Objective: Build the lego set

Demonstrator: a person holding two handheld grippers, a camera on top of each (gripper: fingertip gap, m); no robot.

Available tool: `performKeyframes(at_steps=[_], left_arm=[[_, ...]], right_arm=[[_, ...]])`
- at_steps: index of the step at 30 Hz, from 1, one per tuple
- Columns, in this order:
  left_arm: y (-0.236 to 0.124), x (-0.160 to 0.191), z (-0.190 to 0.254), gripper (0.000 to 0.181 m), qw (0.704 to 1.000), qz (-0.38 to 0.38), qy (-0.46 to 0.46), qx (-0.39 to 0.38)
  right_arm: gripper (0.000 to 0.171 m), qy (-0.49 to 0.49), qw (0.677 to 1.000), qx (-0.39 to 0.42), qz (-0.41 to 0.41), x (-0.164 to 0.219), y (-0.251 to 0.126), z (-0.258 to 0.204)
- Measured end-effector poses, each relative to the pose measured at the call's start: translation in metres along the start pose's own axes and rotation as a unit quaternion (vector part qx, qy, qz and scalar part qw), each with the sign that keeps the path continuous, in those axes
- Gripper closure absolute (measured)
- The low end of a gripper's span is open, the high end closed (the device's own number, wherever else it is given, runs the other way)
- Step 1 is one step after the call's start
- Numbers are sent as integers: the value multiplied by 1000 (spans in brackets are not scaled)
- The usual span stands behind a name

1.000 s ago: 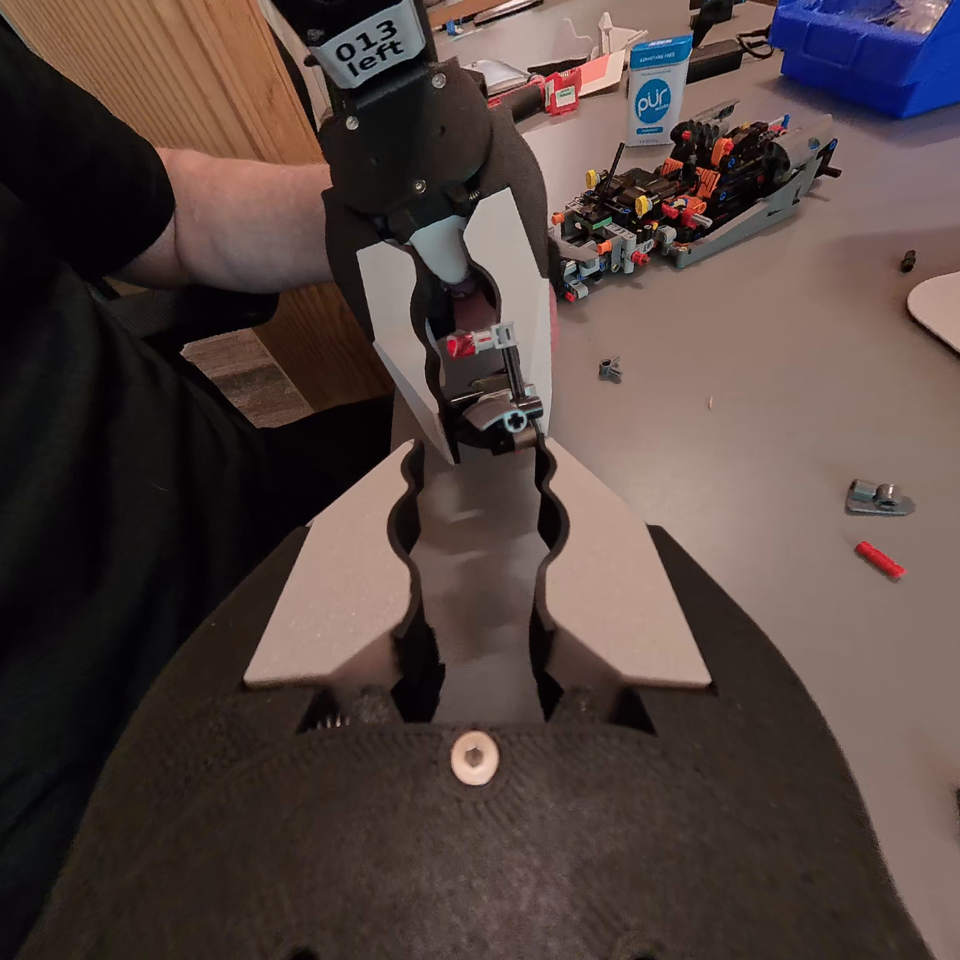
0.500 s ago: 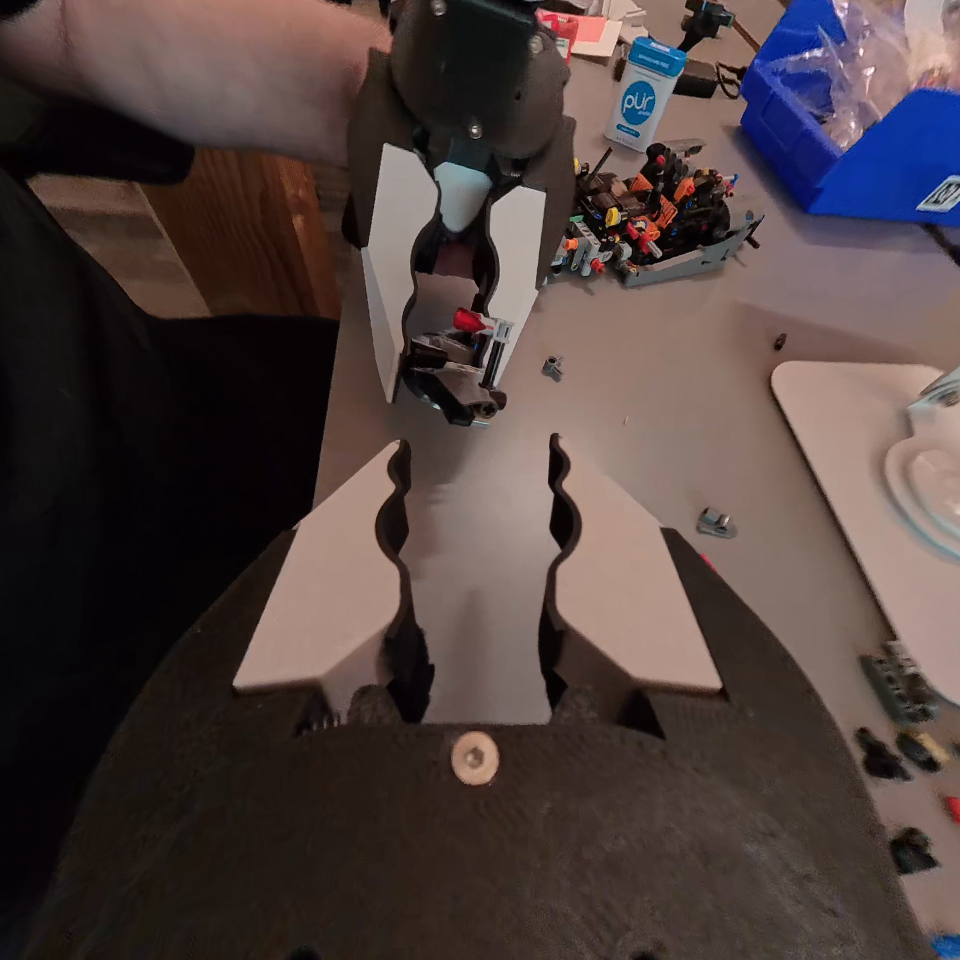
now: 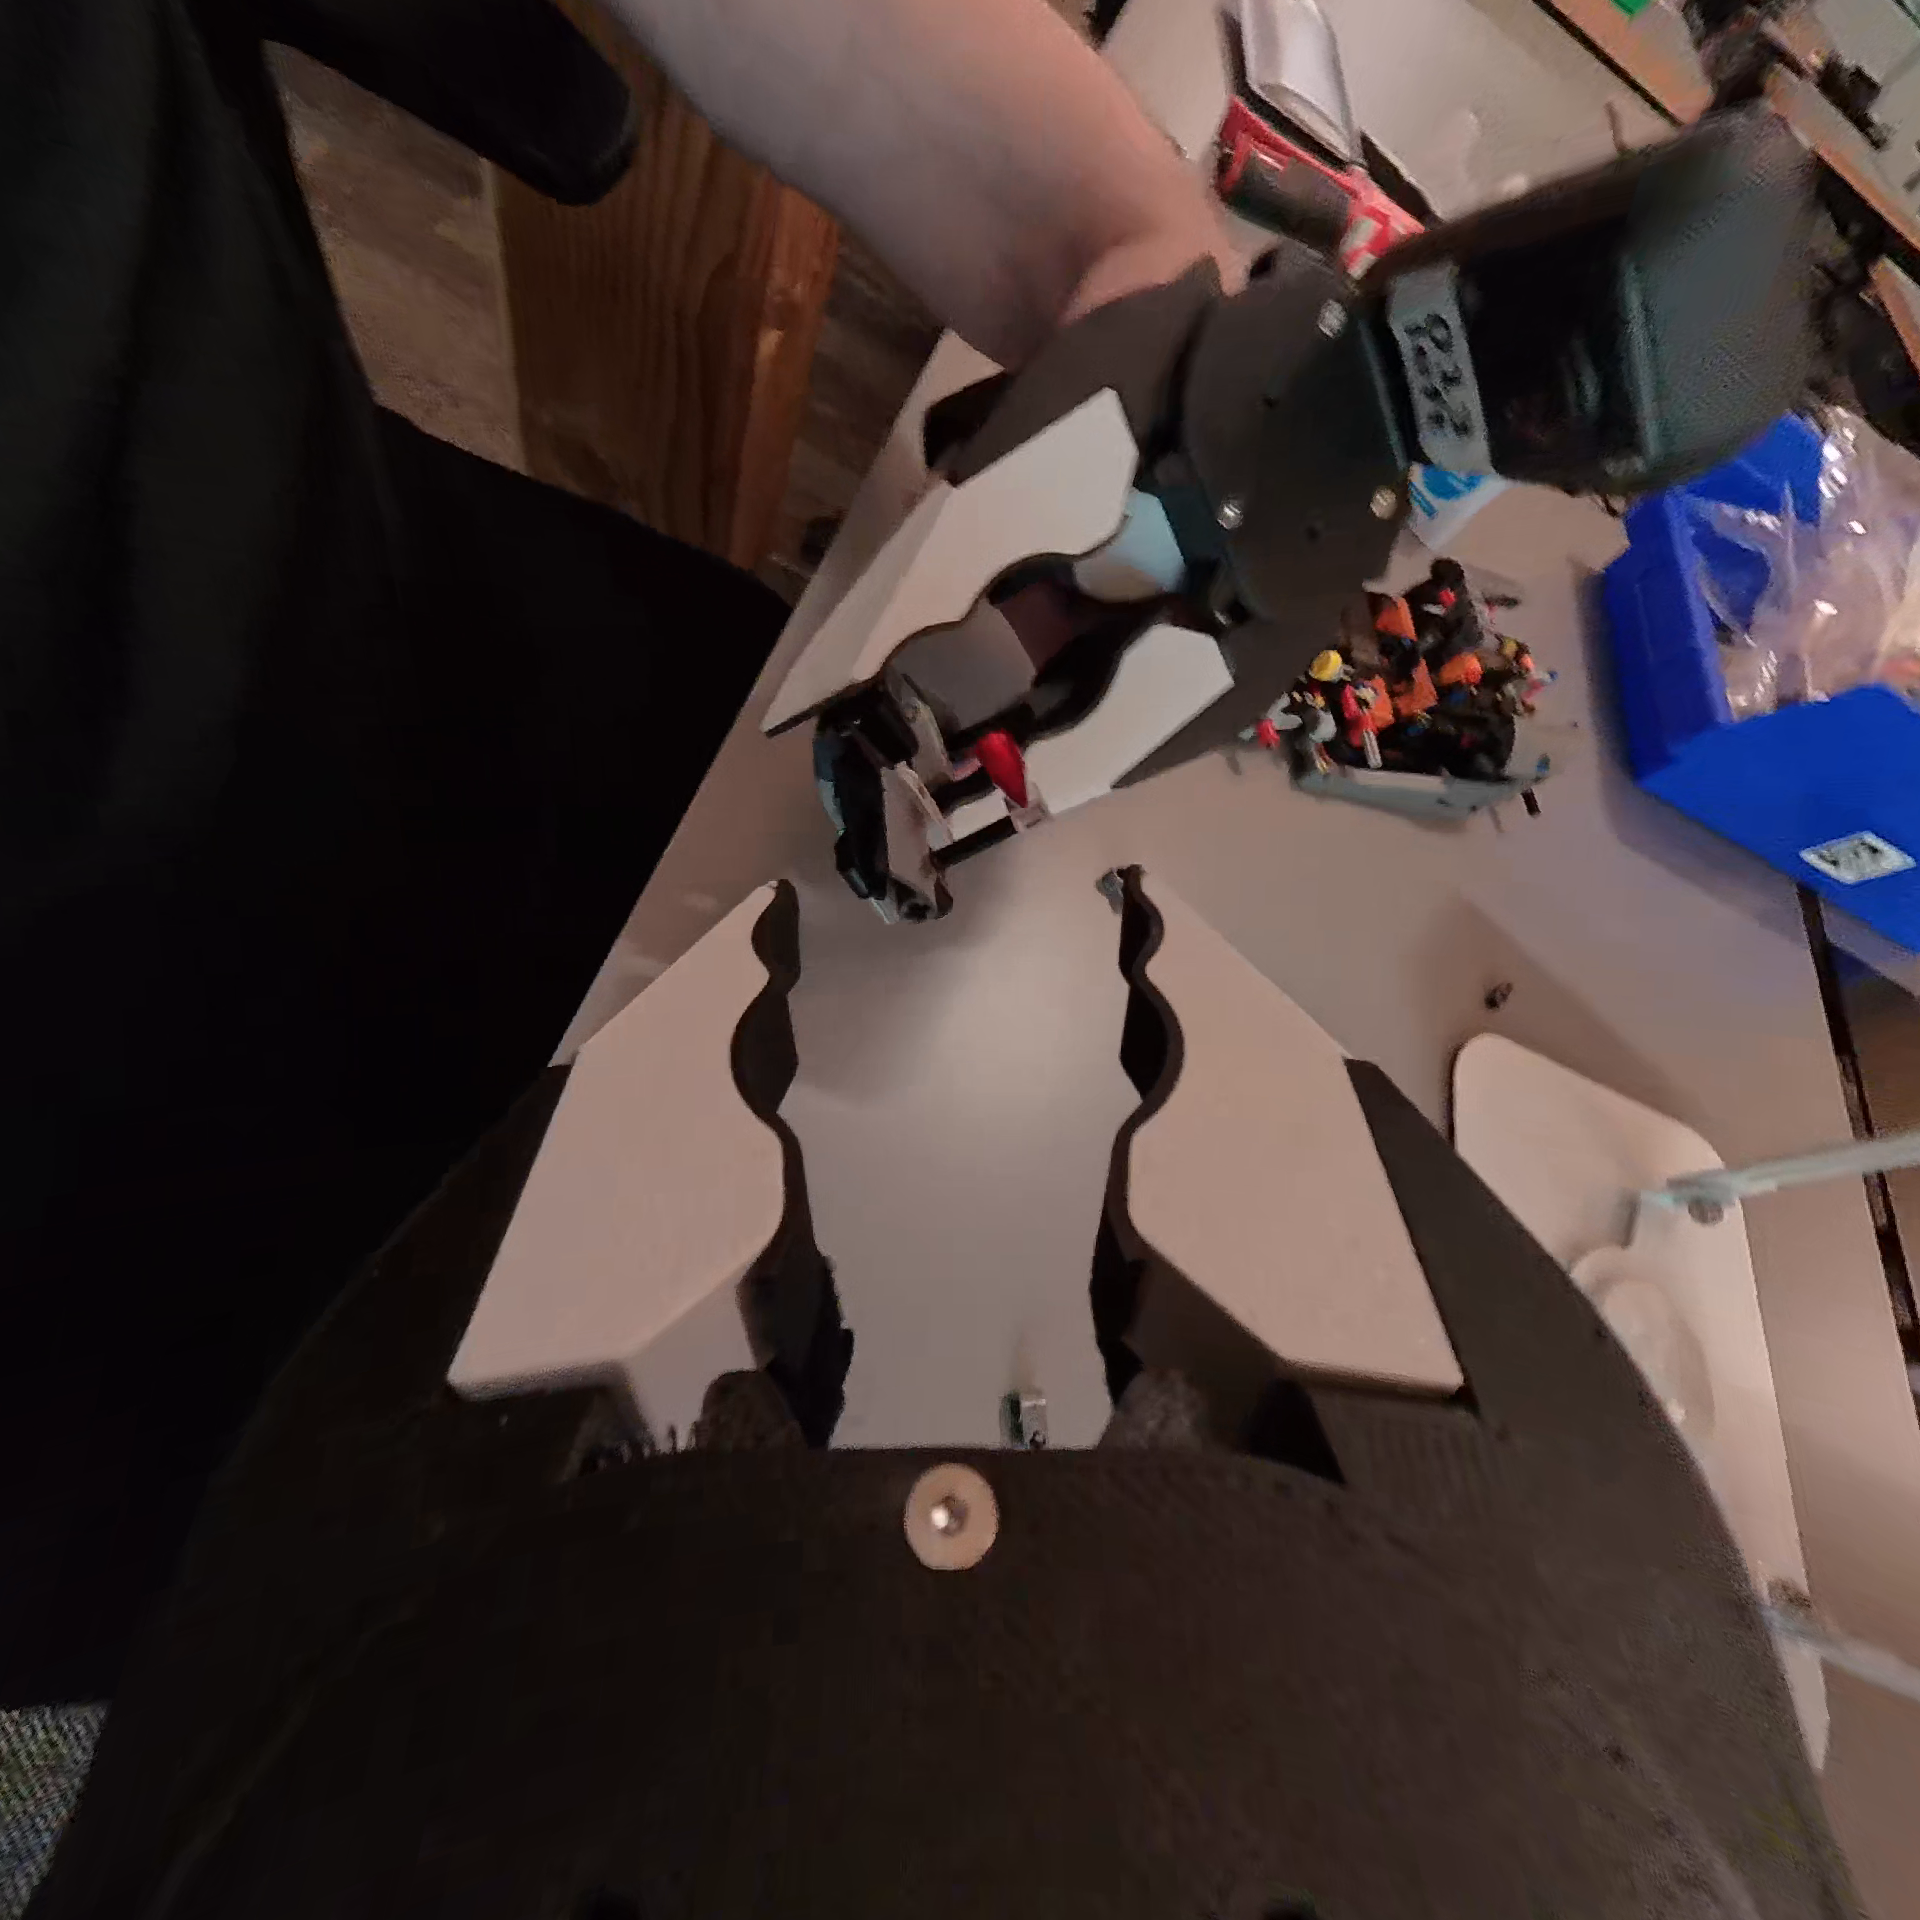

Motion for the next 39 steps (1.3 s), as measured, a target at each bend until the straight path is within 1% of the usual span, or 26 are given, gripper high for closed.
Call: performKeyframes(at_steps=[2, 5, 7, 9, 14, 17, 35, 39], left_arm=[[-1, -2, 4, 147, 1000, 8, 2, 29], [-4, -7, 11, 146, 997, 18, 9, 70], [-4, -9, 15, 147, 996, 13, 17, 90], [-4, -11, 19, 147, 994, 13, 22, 111], [-6, -17, 21, 147, 988, 31, 25, 146], [-5, -17, 21, 146, 987, 34, 24, 154], [-3, -22, 18, 147, 985, 36, 26, 168], [-2, -19, 13, 147, 987, 28, 28, 157]], right_arm=[[106, -16, 1000, -15, 0, -4, 3, -1], [104, -25, 998, -50, 24, -13, 4, -4], [107, -27, 996, -71, 44, -21, 3, -5], [108, -30, 995, -86, 42, -23, 3, -5], [121, -42, 992, -110, 49, -28, 4, -5], [129, -47, 992, -103, 53, -28, 3, -3], [131, -39, 992, -96, 72, -26, -4, 0], [130, -13, 992, -105, 69, -20, 0, 3]])
Point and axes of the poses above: each gripper's, where its closed fingertips meet, y out along the fingers, x out of its underside, z = x × y across the jaws, the point moved 6 cm from there along -y, back along the fingers, and after that the axes turned 10 degrees about -x, right-handed, at the moved point
